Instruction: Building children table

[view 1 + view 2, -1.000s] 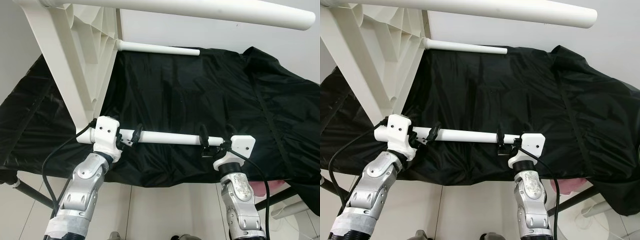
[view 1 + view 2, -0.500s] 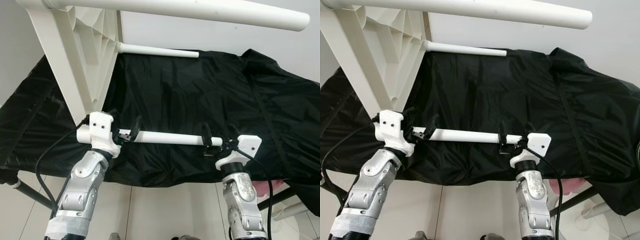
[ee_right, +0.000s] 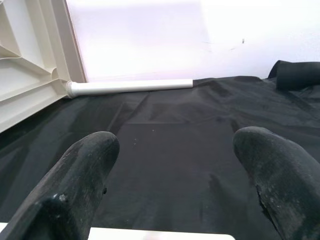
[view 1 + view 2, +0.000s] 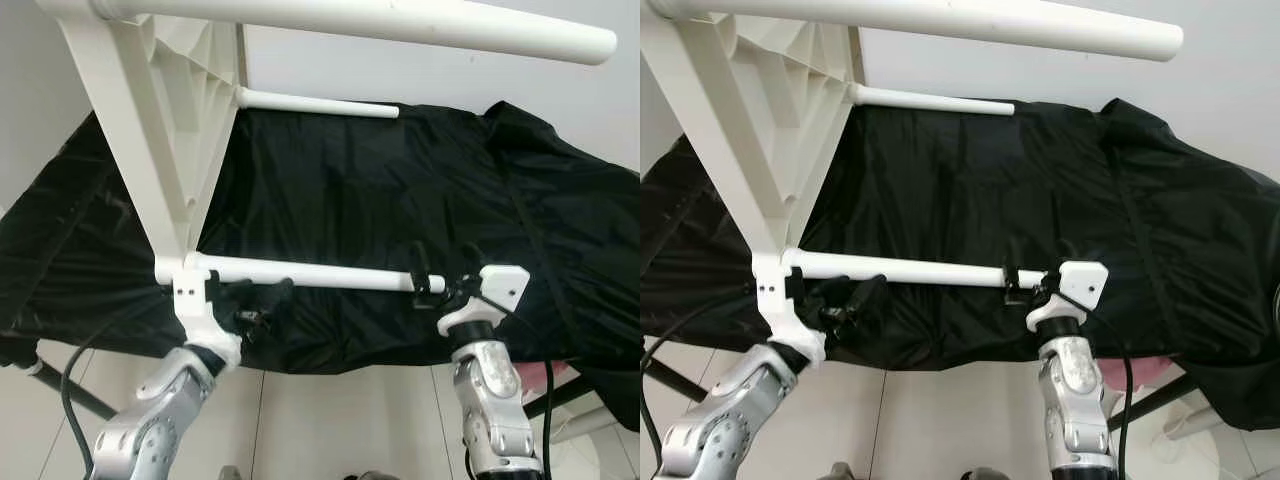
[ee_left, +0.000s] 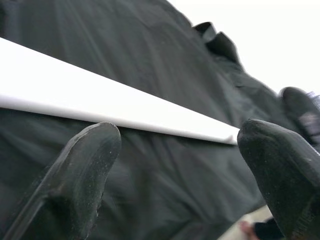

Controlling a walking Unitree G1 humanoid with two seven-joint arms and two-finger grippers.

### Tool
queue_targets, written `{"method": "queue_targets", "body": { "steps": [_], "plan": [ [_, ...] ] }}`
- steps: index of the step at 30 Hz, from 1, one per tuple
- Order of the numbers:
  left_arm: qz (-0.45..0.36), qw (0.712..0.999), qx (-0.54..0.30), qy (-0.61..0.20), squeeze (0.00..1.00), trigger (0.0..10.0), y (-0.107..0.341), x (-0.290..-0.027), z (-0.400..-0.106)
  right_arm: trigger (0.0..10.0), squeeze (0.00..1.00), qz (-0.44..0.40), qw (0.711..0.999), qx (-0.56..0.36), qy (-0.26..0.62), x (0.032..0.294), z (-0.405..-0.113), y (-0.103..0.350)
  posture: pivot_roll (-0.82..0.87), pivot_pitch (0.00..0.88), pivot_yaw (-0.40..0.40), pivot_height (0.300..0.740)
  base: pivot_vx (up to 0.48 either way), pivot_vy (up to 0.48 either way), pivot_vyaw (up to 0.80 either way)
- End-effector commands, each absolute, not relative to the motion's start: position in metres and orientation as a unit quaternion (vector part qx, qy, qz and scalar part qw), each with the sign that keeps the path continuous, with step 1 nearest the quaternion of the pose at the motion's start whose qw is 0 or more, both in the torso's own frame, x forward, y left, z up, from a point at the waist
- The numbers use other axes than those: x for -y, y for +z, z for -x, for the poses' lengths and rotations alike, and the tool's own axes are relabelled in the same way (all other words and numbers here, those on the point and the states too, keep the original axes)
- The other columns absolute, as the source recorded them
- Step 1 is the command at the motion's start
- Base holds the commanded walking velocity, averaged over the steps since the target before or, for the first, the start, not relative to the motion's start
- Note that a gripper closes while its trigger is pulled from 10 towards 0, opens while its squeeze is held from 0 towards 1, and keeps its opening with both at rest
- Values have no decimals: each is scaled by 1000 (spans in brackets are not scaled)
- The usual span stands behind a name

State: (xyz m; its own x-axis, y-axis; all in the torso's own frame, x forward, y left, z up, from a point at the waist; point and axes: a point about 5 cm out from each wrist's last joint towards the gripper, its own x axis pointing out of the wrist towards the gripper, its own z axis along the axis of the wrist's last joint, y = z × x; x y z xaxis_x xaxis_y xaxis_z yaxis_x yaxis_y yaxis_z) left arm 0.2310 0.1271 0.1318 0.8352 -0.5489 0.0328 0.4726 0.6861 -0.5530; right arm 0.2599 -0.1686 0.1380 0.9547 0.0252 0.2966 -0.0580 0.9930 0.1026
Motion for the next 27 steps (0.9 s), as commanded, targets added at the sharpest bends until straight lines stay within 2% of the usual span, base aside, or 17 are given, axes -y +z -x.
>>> {"method": "queue_targets", "body": {
  "steps": [1,10,14,22,27],
  "plan": [
    [296,894,-61,-331,0,10000,136,-124,-225,10000,0,-60,988,138,19,169,-260,134,28,33,-13,740,0,0,0],
    [294,898,-91,-314,0,10000,127,-127,-223,10000,0,-61,986,156,15,169,-262,144,25,28,-4,740,0,0,0],
    [303,910,-108,-261,0,10000,123,-131,-240,10000,0,-55,982,177,25,167,-263,156,10,13,1,740,0,0,0],
    [307,922,-115,-206,0,10000,117,-139,-251,10000,0,-59,981,184,29,165,-268,162,22,8,-8,740,0,0,0],
    [312,932,-124,-136,0,10000,116,-156,-263,10000,0,-61,979,191,41,160,-272,168,34,14,-13,740,0,0,0]
  ]
}}
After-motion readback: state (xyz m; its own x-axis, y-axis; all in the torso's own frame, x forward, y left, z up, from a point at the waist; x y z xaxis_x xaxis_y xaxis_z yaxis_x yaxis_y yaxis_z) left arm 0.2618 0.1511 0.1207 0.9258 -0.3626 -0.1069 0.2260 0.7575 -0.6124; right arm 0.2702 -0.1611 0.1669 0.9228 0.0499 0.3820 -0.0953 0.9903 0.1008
